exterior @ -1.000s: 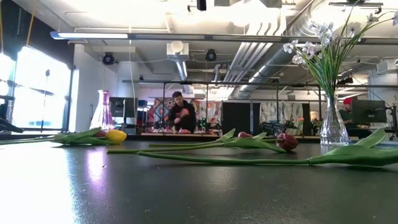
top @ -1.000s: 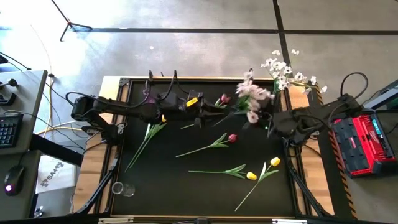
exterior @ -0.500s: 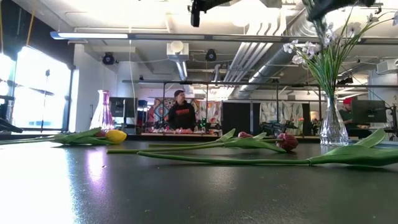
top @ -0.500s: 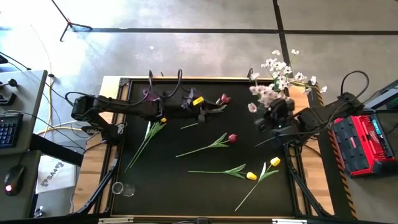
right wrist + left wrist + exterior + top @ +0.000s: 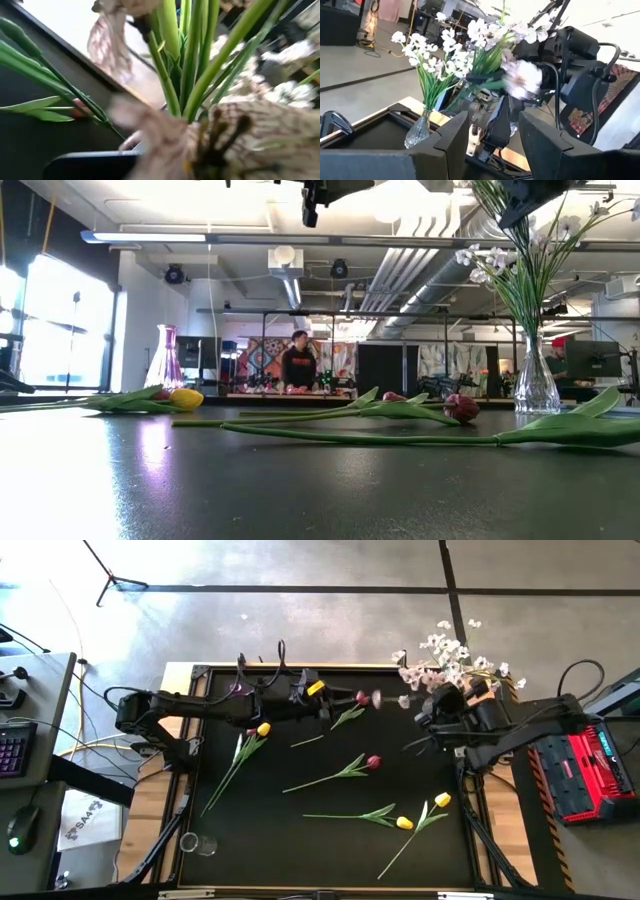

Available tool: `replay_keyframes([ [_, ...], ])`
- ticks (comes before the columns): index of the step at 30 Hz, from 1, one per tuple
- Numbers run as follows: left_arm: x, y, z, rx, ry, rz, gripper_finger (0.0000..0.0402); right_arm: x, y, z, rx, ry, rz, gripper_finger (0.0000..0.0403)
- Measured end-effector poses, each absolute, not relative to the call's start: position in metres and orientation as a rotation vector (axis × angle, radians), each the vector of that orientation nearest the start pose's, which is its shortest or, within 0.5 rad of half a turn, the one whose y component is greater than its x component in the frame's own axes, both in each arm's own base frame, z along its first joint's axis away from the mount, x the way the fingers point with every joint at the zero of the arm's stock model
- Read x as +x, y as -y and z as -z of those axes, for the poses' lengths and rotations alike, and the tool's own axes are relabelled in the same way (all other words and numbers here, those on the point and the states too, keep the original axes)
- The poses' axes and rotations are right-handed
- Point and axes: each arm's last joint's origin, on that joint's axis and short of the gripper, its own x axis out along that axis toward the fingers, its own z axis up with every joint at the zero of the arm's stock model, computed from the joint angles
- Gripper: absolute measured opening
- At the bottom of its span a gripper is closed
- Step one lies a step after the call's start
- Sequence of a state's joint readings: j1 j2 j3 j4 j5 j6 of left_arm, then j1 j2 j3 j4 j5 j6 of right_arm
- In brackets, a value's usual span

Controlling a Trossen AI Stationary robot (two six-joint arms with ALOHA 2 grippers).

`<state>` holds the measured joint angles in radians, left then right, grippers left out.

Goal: Sort flowers into vase by color
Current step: Put the white flower into the top right transparent vase

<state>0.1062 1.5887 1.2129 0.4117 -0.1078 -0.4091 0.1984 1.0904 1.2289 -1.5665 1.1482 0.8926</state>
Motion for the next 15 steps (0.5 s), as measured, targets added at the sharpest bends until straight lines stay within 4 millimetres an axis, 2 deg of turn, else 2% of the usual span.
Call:
replay_keyframes([
  [5,0.369,-0.042,-0.337,-0.412,0.081,-0.207,0.0158,0.145,0.005,-0.353,-0.201,-0.678,1.198,0.0000],
  [15,0.369,-0.040,-0.336,-0.413,0.076,-0.203,0.0158,0.145,0.013,-0.354,-0.147,-0.548,1.308,0.0000],
])
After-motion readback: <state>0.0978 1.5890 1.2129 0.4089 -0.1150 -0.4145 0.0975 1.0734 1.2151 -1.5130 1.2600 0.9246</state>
